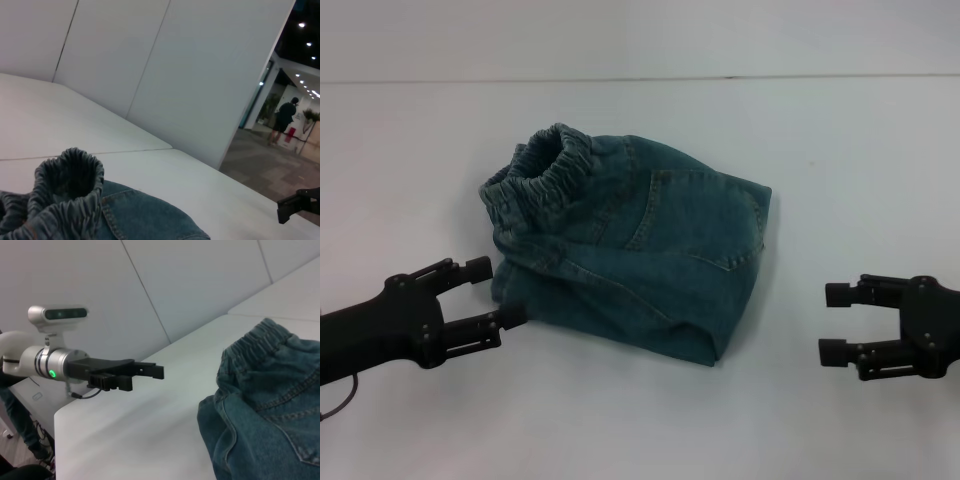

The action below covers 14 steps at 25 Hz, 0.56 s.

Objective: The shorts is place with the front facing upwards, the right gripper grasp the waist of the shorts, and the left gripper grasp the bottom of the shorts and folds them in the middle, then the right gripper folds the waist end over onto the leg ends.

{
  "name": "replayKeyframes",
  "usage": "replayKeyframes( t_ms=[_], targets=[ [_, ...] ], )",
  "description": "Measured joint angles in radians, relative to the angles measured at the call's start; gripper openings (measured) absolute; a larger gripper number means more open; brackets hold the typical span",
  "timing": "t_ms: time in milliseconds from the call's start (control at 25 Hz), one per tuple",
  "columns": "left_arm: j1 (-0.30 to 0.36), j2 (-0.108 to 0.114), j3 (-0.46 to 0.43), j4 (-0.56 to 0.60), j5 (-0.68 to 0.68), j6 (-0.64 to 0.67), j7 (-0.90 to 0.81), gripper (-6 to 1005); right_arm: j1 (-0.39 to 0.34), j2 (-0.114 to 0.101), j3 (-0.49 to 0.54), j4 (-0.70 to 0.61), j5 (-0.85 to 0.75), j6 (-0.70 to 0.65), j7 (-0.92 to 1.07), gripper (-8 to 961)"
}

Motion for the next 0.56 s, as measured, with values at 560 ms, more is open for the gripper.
replayKeyframes(
  t_ms=[560],
  targets=[
    [-0.021,0.001,0.006,0.003,0.003,0.008,-0.004,902,0.022,0.018,0.050,0.000,-0.010,0.012,-0.021,955]
  ],
)
